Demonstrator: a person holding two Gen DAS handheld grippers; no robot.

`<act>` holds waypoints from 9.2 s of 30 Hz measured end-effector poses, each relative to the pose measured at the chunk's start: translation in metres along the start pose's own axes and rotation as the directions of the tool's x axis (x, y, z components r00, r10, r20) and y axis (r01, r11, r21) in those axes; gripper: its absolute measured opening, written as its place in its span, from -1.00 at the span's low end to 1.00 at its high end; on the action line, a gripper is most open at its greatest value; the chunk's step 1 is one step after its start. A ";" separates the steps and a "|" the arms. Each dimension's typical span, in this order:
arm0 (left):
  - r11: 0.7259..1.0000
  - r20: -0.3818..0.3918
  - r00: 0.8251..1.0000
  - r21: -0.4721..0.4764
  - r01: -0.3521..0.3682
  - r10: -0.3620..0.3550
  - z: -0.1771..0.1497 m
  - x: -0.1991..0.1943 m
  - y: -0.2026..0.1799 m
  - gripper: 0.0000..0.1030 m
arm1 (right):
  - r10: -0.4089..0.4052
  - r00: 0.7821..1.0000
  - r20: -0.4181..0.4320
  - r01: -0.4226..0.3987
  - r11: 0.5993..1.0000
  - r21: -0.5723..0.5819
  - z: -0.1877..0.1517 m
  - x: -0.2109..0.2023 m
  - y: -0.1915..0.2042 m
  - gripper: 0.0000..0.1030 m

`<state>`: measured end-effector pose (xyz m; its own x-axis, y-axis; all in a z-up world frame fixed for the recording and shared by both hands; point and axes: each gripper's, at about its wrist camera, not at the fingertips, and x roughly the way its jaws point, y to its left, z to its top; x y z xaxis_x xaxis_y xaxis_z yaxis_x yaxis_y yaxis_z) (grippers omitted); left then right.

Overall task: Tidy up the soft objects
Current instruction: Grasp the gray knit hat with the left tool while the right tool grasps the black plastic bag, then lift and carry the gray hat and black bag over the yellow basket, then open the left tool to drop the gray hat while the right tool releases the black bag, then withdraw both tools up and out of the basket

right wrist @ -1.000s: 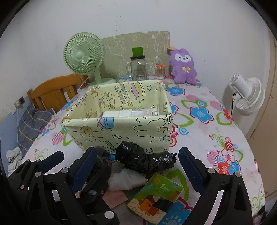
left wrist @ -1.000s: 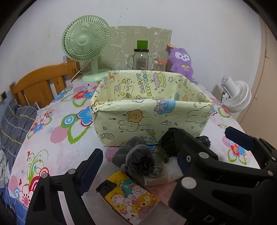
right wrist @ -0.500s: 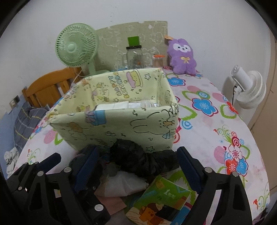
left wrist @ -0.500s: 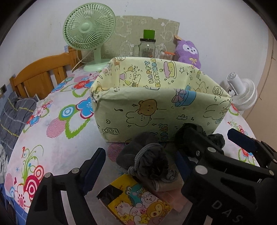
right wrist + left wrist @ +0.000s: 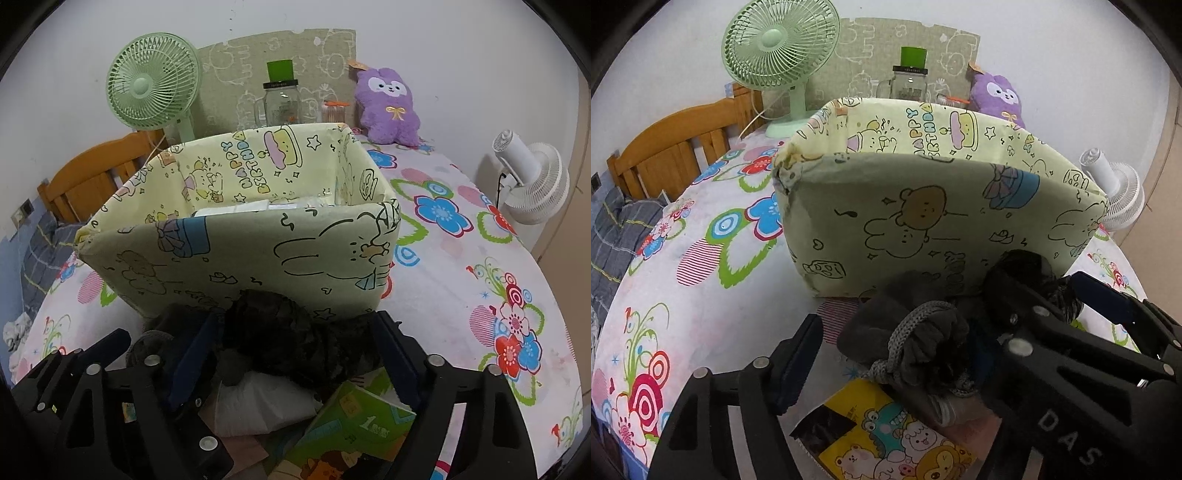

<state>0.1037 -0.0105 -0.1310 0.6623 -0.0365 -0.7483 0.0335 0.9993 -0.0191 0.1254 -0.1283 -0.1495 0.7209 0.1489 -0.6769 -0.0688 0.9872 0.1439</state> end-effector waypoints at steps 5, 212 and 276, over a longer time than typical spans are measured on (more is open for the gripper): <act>1.000 -0.010 1.000 0.004 0.012 -0.012 -0.001 0.002 -0.001 0.28 | 0.005 1.000 0.012 -0.005 1.000 -0.008 -0.001 0.000 0.003 0.19; 1.000 0.275 0.961 0.018 -0.002 -0.003 0.081 -0.100 -0.023 0.95 | 0.125 0.948 0.292 -0.124 0.992 -0.024 0.089 -0.096 0.001 0.88; 0.997 0.227 0.974 0.075 -0.028 0.011 -0.022 -0.094 -0.024 0.99 | 0.108 0.982 0.153 -0.095 0.991 -0.093 -0.023 -0.102 -0.004 0.88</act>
<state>0.0244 -0.0307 -0.0749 0.8155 -0.0279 -0.5781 0.0710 0.9961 0.0521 0.0361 -0.1464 -0.0979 0.8064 0.2442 -0.5386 -0.2008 0.9697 0.1392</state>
